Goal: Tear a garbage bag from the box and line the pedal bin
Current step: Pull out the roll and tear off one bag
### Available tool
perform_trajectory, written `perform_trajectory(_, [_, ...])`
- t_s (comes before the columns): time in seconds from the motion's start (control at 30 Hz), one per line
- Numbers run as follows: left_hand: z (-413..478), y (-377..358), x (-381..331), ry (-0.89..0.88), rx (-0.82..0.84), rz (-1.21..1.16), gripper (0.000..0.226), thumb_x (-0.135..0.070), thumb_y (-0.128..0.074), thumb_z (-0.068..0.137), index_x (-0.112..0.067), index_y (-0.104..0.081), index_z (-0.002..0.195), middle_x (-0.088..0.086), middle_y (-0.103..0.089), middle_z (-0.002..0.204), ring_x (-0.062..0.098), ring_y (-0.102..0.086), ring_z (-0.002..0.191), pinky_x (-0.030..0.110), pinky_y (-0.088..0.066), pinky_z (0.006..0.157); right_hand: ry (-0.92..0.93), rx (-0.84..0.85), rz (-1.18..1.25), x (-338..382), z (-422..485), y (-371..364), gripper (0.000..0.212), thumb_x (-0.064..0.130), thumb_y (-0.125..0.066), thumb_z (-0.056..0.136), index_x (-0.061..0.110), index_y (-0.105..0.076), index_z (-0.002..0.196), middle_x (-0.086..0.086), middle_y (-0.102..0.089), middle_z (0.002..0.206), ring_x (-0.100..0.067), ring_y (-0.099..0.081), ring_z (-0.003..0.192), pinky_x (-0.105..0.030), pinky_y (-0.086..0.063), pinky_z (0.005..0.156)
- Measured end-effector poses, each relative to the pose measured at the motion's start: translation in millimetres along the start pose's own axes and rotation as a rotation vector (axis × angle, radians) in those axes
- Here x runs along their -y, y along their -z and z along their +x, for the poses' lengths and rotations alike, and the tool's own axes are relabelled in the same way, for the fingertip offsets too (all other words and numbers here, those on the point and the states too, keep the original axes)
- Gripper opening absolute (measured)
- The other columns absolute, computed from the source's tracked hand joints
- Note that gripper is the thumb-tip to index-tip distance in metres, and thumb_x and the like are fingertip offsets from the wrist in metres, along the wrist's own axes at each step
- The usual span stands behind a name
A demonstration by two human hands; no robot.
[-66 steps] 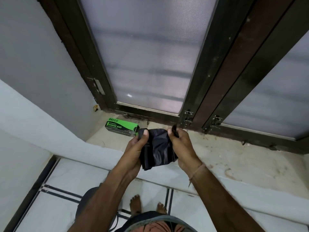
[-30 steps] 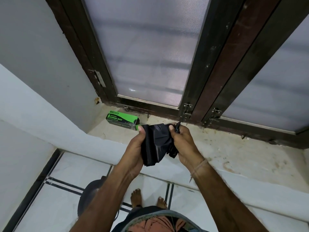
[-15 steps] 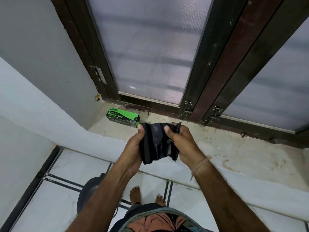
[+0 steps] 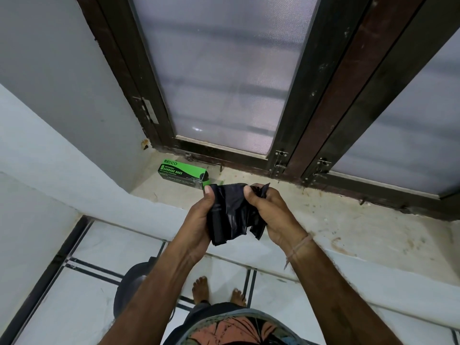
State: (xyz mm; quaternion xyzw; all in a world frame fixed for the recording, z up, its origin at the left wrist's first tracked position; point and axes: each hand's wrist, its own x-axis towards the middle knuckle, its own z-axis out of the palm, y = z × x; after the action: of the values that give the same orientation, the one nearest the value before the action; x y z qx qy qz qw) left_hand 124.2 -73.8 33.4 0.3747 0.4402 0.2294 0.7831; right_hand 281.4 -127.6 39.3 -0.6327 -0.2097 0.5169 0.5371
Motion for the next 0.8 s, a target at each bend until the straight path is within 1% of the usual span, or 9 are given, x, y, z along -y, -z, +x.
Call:
perform_trajectory(0.13, [-0.7,0.3,0.5,0.02,-0.027,-0.014,0.064,-0.064,-0.034,0.102,-0.019,-0.071,0.13,0.011,-0.074,0.127,0.032,-0.07,0.119,0.055,-0.05,0.107,-0.004,-0.087,0.0,-3.1,4.6,1.0,0.015,0.013,-0.058,0.106,0.004,-0.069,0.11,-0.002,-0.074,0.092,-0.014,-0.07,0.085,-0.019,-0.056,0.065])
perform_trajectory(0.2, [-0.8,-0.8,0.8,0.026,-0.039,-0.019,0.062,-0.064,-0.035,0.102,-0.022,-0.073,0.125,0.01,-0.076,0.125,0.031,-0.07,0.118,0.052,-0.052,0.104,-0.019,-0.118,-0.002,-5.2,7.2,-1.5,0.014,0.013,-0.055,0.107,0.006,-0.067,0.111,-0.002,-0.073,0.096,-0.015,-0.068,0.089,-0.018,-0.055,0.067])
perform_trajectory(0.27, [-0.6,-1.6,1.2,0.027,-0.041,-0.044,0.058,-0.061,-0.035,0.103,-0.021,-0.074,0.121,0.008,-0.076,0.123,0.029,-0.07,0.119,0.048,-0.052,0.104,-0.038,-0.123,0.01,-5.0,7.3,-3.2,0.017,0.019,-0.052,0.109,0.01,-0.067,0.109,-0.003,-0.073,0.099,-0.019,-0.068,0.097,-0.021,-0.054,0.073])
perform_trajectory(0.33, [-1.2,-1.3,0.9,0.025,-0.039,-0.06,0.056,-0.058,-0.035,0.104,-0.02,-0.074,0.119,0.008,-0.076,0.123,0.027,-0.07,0.119,0.044,-0.051,0.104,-0.05,-0.051,0.057,-4.0,4.9,-1.5,0.028,0.029,-0.053,0.108,0.008,-0.07,0.111,-0.005,-0.076,0.101,-0.019,-0.07,0.099,-0.025,-0.055,0.077])
perform_trajectory(0.43, [-1.5,0.4,0.7,0.02,-0.039,-0.054,0.058,-0.058,-0.035,0.104,-0.019,-0.073,0.122,0.01,-0.076,0.124,0.026,-0.071,0.117,0.042,-0.052,0.1,-0.002,0.131,-0.004,-1.1,-2.3,2.1,0.031,0.029,-0.067,0.1,0.0,-0.075,0.105,-0.007,-0.078,0.092,-0.016,-0.074,0.087,-0.024,-0.056,0.072])
perform_trajectory(0.5, [-2.0,0.1,0.4,0.025,-0.045,-0.06,0.058,-0.058,-0.036,0.104,-0.017,-0.073,0.121,0.012,-0.076,0.123,0.026,-0.072,0.115,0.041,-0.053,0.097,-0.004,0.131,-0.089,-1.6,-3.4,1.5,0.033,0.023,-0.076,0.094,-0.009,-0.072,0.102,-0.01,-0.075,0.086,-0.017,-0.071,0.079,-0.025,-0.055,0.065])
perform_trajectory(0.57, [-2.2,0.3,0.7,0.031,-0.051,-0.064,0.058,-0.058,-0.037,0.104,-0.016,-0.075,0.117,0.012,-0.076,0.121,0.026,-0.073,0.112,0.042,-0.053,0.096,-0.028,0.082,-0.094,-3.7,-2.6,1.6,0.033,0.02,-0.075,0.095,-0.012,-0.069,0.099,-0.011,-0.072,0.082,-0.021,-0.069,0.073,-0.027,-0.053,0.06])
perform_trajectory(0.7, [-4.1,2.4,0.8,0.031,-0.055,-0.061,0.058,-0.059,-0.034,0.104,-0.022,-0.078,0.112,0.011,-0.077,0.12,0.026,-0.074,0.107,0.04,-0.054,0.091,-0.035,0.057,-0.045,-1.6,-4.0,3.0,0.027,0.023,-0.066,0.102,-0.004,-0.069,0.097,-0.013,-0.069,0.074,-0.027,-0.063,0.057,-0.032,-0.051,0.051])
perform_trajectory(0.8, [-4.6,3.0,0.1,0.025,-0.049,-0.056,0.058,-0.058,-0.034,0.105,-0.022,-0.078,0.111,0.009,-0.078,0.118,0.021,-0.075,0.102,0.039,-0.054,0.088,-0.022,0.007,-0.039,-1.4,-3.2,3.0,0.018,0.013,-0.063,0.103,0.009,-0.07,0.088,-0.004,-0.072,0.07,-0.022,-0.066,0.061,-0.03,-0.054,0.052])
